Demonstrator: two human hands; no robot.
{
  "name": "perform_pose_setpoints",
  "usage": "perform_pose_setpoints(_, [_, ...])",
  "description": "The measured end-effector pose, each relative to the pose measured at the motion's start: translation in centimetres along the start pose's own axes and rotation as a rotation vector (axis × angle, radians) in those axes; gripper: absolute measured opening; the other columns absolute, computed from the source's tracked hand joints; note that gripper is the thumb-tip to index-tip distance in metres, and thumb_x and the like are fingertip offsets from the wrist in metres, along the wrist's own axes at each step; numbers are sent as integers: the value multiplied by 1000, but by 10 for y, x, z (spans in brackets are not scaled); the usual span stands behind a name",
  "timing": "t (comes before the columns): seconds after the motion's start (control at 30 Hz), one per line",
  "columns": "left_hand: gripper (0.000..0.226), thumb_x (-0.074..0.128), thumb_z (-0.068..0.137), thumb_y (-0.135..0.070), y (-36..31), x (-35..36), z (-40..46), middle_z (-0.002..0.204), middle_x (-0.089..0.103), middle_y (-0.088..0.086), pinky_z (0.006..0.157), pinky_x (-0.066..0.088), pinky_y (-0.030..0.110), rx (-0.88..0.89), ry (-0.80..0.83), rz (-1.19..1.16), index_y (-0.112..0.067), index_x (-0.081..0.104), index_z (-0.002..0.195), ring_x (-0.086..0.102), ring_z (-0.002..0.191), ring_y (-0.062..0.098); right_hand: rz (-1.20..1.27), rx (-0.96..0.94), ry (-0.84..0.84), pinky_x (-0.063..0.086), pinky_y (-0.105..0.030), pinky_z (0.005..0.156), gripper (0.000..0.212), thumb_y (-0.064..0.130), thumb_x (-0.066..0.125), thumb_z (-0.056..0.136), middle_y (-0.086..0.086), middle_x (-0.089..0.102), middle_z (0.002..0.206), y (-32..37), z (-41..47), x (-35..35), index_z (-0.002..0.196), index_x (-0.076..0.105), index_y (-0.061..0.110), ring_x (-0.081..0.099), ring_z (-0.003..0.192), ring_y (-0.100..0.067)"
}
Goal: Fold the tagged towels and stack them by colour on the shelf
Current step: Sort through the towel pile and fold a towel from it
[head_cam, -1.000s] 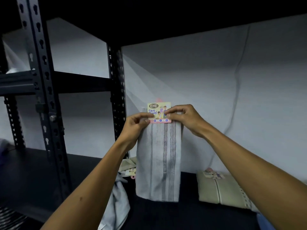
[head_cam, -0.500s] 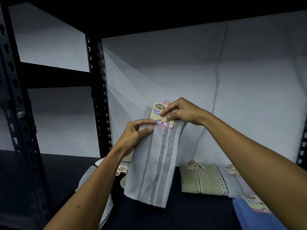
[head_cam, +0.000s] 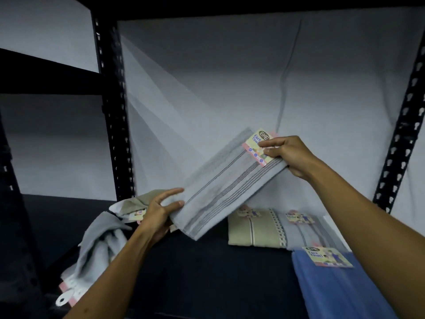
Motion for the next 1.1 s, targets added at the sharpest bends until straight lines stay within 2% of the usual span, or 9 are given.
perform_pose_setpoints(0.13, [28, 58, 90, 9, -12, -21, -16, 91, 72, 9, 64, 60, 31, 77, -158, -36, -10, 65, 109, 70, 76, 20, -49, 97, -41, 57, -38, 88, 25, -7, 68, 84, 8, 62, 104, -37, -32, -4, 98, 76, 13, 66, 88, -14])
perform_pose_setpoints(0.27, [23, 60, 90, 7, 1, -42, -29, 90, 70, 14, 56, 57, 27, -18, -195, 199, -12, 69, 99, 67, 70, 23, -204, 168, -32, 48, -11, 59, 22, -4, 74, 80, -4, 66, 107, -78, -67, 0, 100, 75, 7, 63, 82, -11])
perform_pose_setpoints(0.4, [19, 62, 88, 9, 24, -56, -43, 91, 69, 16, 57, 56, 24, -134, -212, 359, -8, 71, 88, 66, 69, 21, -442, 261, 59, 42, -7, 62, 28, -2, 79, 75, -2, 63, 107, -119, -100, 8, 100, 73, 8, 58, 86, -7])
perform_pose_setpoints(0.5, [17, 64, 88, 6, 36, -60, -49, 90, 70, 14, 63, 54, 23, -182, -191, 485, -7, 73, 82, 66, 73, 20, -605, 316, 154, 41, -20, 78, 35, 1, 79, 74, -2, 58, 111, -139, -119, 17, 104, 68, 15, 55, 99, -14])
perform_pose_setpoints(0.63, [15, 73, 83, 1, 42, -58, -50, 101, 71, 10, 84, 54, 32, -228, -148, 615, -11, 75, 92, 67, 91, 23, -847, 243, 235, 39, -24, 78, 42, 12, 78, 75, 4, 56, 115, -141, -131, 28, 113, 62, 22, 53, 98, -13])
perform_pose_setpoints(0.8, [67, 85, 71, -5, 56, -45, -54, 123, 62, 5, 101, 50, 36, -323, 104, 742, -19, 60, 132, 65, 107, 22, -1040, 202, 270, 41, -27, 83, 50, 16, 72, 82, -2, 53, 129, -152, -140, 39, 129, 54, 20, 53, 108, -19])
perform_pose_setpoints(0.93, [84, 80, 74, 2, 52, -39, -58, 130, 53, 0, 99, 43, 28, -222, 165, 893, -29, 45, 143, 53, 120, 18, -1304, 158, 308, 41, -34, 85, 41, 25, 61, 89, -10, 46, 131, -149, -148, 50, 128, 52, 18, 49, 116, -29])
perform_pose_setpoints(1.03, [83, 77, 75, 6, 43, -38, -58, 135, 48, -1, 97, 42, 29, -76, 96, 918, -34, 46, 140, 46, 122, 14, -1599, 135, 335, 29, -47, 102, 41, 45, 56, 90, -13, 38, 141, -145, -152, 57, 124, 57, 23, 32, 130, -35])
perform_pose_setpoints(1.1, [79, 77, 75, 6, 45, -46, -59, 135, 53, 7, 96, 50, 38, -71, -15, 824, -35, 48, 137, 55, 119, 21, -1617, 105, 364, 7, -58, 114, 45, 49, 52, 91, -15, 18, 158, -148, -150, 63, 130, 56, 27, 10, 145, -38])
Point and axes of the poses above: each hand's wrist, its own z-axis towards the middle knuckle, its own x-axis out of the palm, y = z × x, the point moved 8 cm from there along z, towards the middle knuckle
